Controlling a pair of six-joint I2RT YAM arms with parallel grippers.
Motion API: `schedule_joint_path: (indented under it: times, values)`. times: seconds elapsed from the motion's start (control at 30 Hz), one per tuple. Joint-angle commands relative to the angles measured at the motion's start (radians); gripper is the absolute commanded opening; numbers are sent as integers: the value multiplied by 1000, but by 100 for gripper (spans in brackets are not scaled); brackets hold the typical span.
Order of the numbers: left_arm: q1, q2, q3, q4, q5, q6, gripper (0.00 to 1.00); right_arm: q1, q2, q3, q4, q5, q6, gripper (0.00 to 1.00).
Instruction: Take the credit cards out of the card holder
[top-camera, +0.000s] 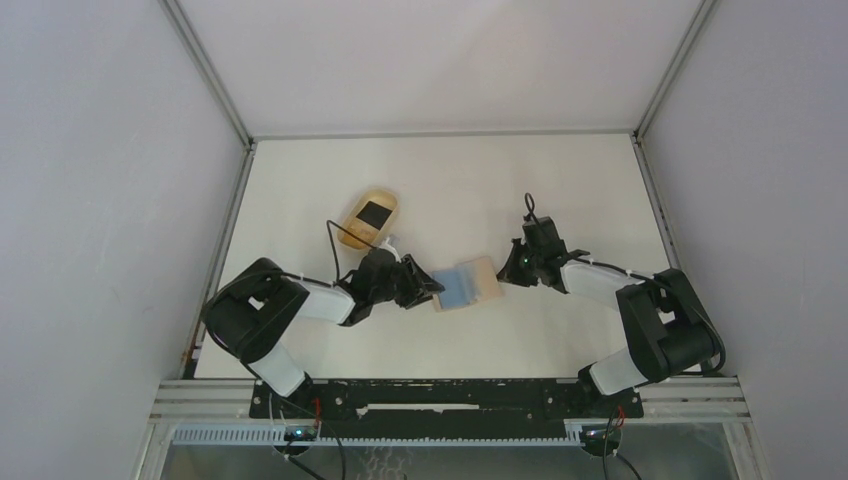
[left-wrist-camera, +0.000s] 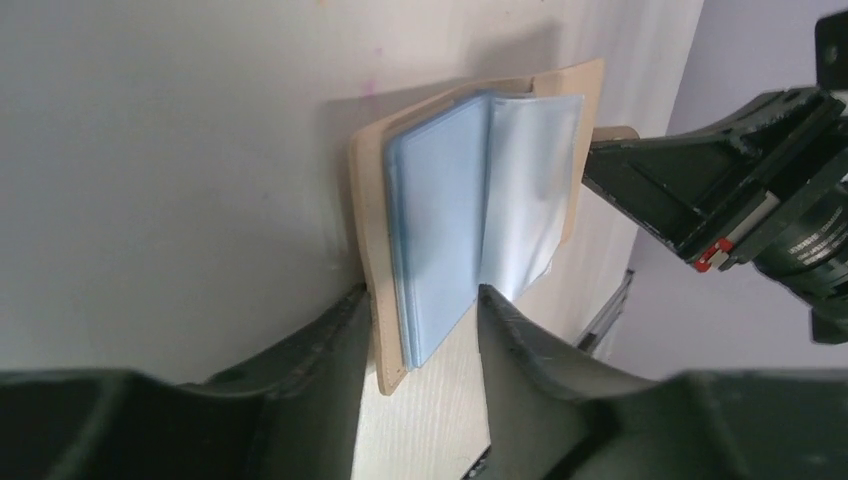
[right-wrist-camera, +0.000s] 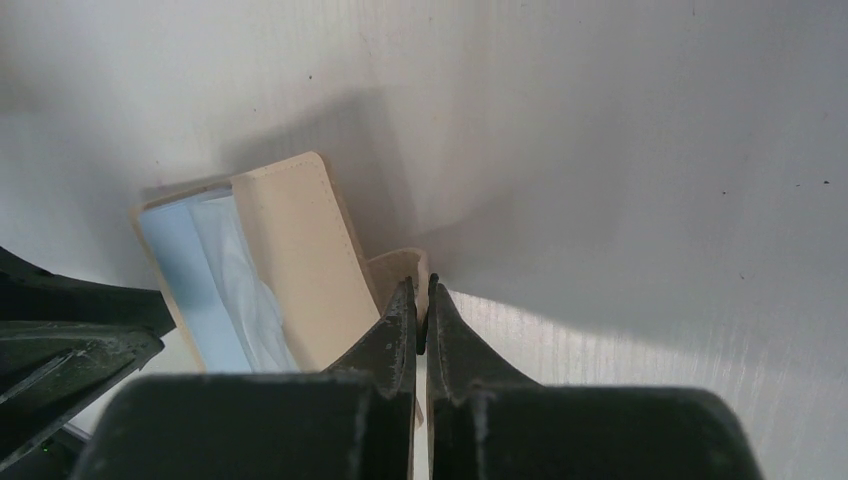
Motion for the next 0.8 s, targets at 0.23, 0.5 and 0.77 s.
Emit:
schedule_joint_path:
  times: [0.23,0.5,0.77]
  values:
    - [18,-8,-79,48,0,-28,21,-7,-12,2,59,-45,15,0]
    - [19,-35,-73,48,-3,-12,0,-5,-28,-4,59,-48,12,0]
    - [19,-164,156,-343,-74,209,0,40,-163,40,-27,59,-54,55]
